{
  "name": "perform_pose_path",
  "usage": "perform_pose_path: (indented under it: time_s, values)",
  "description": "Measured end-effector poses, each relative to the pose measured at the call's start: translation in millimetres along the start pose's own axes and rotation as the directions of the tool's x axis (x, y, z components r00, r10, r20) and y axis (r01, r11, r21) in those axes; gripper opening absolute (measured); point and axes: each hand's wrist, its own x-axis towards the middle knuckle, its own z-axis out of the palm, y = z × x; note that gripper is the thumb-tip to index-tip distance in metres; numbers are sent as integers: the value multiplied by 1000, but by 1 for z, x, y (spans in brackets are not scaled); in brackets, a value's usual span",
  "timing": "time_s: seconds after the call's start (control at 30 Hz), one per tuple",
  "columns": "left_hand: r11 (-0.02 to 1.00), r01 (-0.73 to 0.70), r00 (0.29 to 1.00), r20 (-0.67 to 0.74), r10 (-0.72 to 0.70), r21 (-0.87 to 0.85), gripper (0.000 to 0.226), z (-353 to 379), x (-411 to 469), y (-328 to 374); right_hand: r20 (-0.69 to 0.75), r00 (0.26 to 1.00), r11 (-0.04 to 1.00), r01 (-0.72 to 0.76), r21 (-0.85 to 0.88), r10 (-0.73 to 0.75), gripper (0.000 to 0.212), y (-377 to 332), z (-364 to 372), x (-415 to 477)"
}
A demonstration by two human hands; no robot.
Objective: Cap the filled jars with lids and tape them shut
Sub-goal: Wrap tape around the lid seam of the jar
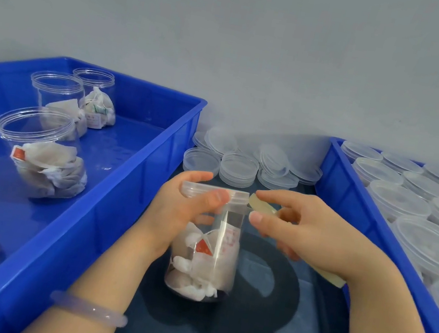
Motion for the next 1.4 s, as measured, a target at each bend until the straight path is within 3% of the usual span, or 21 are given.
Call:
perform_pose_path:
  time_s: [0.1, 0.3, 0.4, 0.47, 0.6, 0.7, 0.8, 0.97, 1.07, 1.17, 1.23, 1.4]
  values:
    - [1000, 0, 999, 48, 1, -17, 60, -2, 0, 0, -64, 998, 999, 7, -52, -11, 67, 1, -1, 2]
    - [998, -8, 994, 107, 14, -56, 81, -2, -2, -1, -64, 998, 1000, -1, -9, 0, 48, 3, 2, 5]
    - [998, -8, 991, 134, 17, -68, 104, 0, -2, 2, -43, 999, 1000, -8, 26, 10, 41, 5, 2, 6]
    - [997, -1, 987, 161, 13, -73, 107, 0, -4, 3, -12, 1000, 999, -12, 50, 13, 52, 6, 2, 5]
    - [982, 86, 969, 243, -42, -170, 117, 1, -9, -1, -3, 1000, 999, -8, 37, 9, 93, 6, 5, 8]
    - [973, 121, 959, 276, -63, -198, 123, 4, -10, -4, -7, 1000, 997, -26, 73, 27, 99, 4, 3, 8]
    - [989, 92, 978, 197, -68, -115, 125, 7, -7, -4, -40, 998, 997, -46, 59, 48, 109, 3, 3, 7]
    - [986, -79, 995, 74, 69, 148, 106, 7, -6, -3, -57, 998, 999, -41, -6, 40, 104, 0, 5, 10]
    - [974, -112, 994, 36, 107, 199, 102, 8, -4, -4, -14, 999, 996, -46, -72, 45, 104, -1, 3, 8]
    - [984, -105, 992, 85, 94, 144, 87, 0, -2, 0, 101, 994, 998, -40, -42, 44, 109, 0, -5, 0]
    - [992, -89, 990, 120, 78, 92, 83, -6, -2, 2, 95, 995, 999, -38, -28, 41, 111, 0, -8, -4]
    - [999, 13, 972, 234, -4, -37, 105, -9, -1, -1, 39, 999, 1000, 15, 11, -15, 92, 0, -9, -4]
